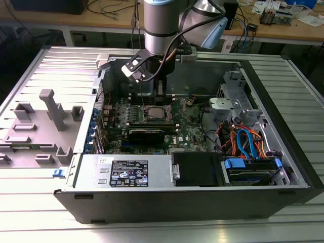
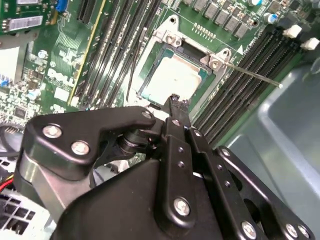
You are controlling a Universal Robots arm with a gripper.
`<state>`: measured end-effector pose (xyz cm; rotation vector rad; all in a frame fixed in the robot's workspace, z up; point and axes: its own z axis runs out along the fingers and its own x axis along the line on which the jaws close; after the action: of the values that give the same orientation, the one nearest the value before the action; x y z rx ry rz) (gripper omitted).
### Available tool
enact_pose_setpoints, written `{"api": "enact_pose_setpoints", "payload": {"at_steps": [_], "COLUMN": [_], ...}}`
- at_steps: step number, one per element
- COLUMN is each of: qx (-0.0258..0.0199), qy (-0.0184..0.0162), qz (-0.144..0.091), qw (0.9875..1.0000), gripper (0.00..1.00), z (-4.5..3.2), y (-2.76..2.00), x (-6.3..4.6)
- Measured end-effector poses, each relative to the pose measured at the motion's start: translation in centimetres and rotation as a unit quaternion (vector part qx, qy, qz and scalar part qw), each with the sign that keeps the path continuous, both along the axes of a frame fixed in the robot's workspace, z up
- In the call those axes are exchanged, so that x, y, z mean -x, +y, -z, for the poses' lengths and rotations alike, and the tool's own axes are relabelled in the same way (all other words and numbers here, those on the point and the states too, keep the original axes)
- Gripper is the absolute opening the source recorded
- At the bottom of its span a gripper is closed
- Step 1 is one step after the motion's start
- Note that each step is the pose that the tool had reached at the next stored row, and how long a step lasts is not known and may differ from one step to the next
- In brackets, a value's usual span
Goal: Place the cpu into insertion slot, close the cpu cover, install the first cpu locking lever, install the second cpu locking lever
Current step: 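Close the cpu cover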
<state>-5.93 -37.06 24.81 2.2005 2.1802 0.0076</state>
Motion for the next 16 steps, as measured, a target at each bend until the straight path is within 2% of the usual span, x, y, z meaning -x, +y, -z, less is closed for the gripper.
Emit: {"api": "enact_pose_setpoints", "payload": {"at_steps": [6, 8, 11, 14, 16], "qx": [-0.0001, -0.0001, -0.0002, -0.0002, -0.0002], "qy": [0.0002, 0.0002, 0.0001, 0.0001, 0.0001], "qz": [0.0, 0.0, 0.0, 0.0, 0.0], "qw": [1.0, 1.0, 1.0, 1.0, 1.0], "gripper": [0.11, 0.11, 0.11, 0.11, 0.11], "z": [0.01, -0.43, -1.67, -1.84, -1.81], "y": [-0.01, 0.0, 0.0, 0.03, 0.06], "x": [-1.1, -1.1, -1.1, -1.4, -2.5]}}
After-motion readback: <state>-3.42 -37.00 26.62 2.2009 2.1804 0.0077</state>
